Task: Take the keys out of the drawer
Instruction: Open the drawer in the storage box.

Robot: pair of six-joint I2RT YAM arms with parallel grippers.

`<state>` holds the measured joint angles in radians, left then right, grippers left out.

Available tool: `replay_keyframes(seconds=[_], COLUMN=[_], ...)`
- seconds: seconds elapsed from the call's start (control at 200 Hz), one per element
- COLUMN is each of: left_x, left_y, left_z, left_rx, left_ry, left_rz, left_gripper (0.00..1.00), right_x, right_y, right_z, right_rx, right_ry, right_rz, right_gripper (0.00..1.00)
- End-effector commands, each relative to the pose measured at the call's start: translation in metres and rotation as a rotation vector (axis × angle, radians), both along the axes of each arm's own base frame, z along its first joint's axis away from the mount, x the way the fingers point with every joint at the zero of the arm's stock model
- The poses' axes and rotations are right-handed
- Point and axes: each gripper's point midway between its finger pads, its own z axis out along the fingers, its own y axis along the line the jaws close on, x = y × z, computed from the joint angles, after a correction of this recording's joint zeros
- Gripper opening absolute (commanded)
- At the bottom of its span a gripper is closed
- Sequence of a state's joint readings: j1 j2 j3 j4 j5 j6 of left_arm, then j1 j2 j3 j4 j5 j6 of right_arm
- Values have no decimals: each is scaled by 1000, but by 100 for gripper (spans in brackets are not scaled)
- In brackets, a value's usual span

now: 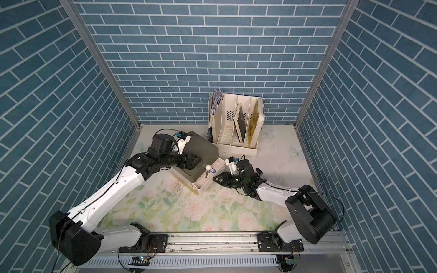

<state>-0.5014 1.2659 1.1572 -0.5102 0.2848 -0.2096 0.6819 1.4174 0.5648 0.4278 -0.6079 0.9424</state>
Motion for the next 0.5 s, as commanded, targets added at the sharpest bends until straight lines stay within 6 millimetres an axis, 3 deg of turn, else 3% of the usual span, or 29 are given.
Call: replay_keyframes(seconds=[0.0,0.495], left_x=[3,3], left_y=[3,2], left_z=[17,16], left_rx=[-27,-44], left_ry=[-41,-34], left_rz=[25,31], left_gripper=[100,100], right_x=[-10,-33], right_y=[-11,-50], right_z=[-2,-14], right_rx=[-20,-47], right_ry=[-17,3], right_rz=[10,-48], right_gripper=[10,10])
